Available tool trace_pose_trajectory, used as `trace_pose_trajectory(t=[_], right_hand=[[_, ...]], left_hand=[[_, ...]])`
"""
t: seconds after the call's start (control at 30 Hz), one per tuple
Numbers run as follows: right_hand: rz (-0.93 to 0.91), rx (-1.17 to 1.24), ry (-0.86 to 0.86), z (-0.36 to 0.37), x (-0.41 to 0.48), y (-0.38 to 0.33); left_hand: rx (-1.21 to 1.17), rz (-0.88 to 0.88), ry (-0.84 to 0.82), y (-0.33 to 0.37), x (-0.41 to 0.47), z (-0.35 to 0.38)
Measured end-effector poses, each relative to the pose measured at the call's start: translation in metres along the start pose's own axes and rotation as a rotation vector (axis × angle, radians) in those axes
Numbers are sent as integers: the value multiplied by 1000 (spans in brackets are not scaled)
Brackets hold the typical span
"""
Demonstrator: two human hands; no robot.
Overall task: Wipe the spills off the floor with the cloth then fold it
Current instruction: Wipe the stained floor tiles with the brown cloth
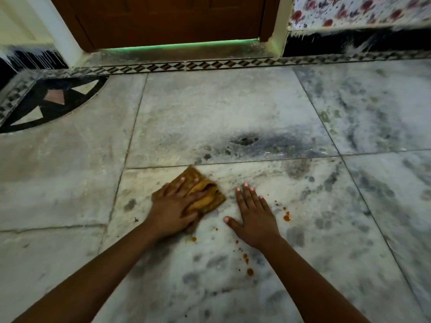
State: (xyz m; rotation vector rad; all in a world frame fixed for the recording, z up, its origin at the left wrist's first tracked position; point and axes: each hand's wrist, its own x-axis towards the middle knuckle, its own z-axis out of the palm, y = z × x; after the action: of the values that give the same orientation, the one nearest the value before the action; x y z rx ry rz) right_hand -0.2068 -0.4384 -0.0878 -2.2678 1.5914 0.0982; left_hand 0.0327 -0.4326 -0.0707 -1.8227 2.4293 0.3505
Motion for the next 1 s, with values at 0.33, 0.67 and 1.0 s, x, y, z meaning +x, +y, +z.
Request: trace_pose_trajectory(t=[0.33,0.67,1.0], right_hand=[[18,-6,-69,1,-17,-5],[-31,6,-69,-1,-37,0],[-11,-52,23,1,-78,12]], left_hand=[[-86,-394,-63,-12,16,-9],[-31,-254,34,5,-86,26],[-25,-55,-88,77,-73,25]])
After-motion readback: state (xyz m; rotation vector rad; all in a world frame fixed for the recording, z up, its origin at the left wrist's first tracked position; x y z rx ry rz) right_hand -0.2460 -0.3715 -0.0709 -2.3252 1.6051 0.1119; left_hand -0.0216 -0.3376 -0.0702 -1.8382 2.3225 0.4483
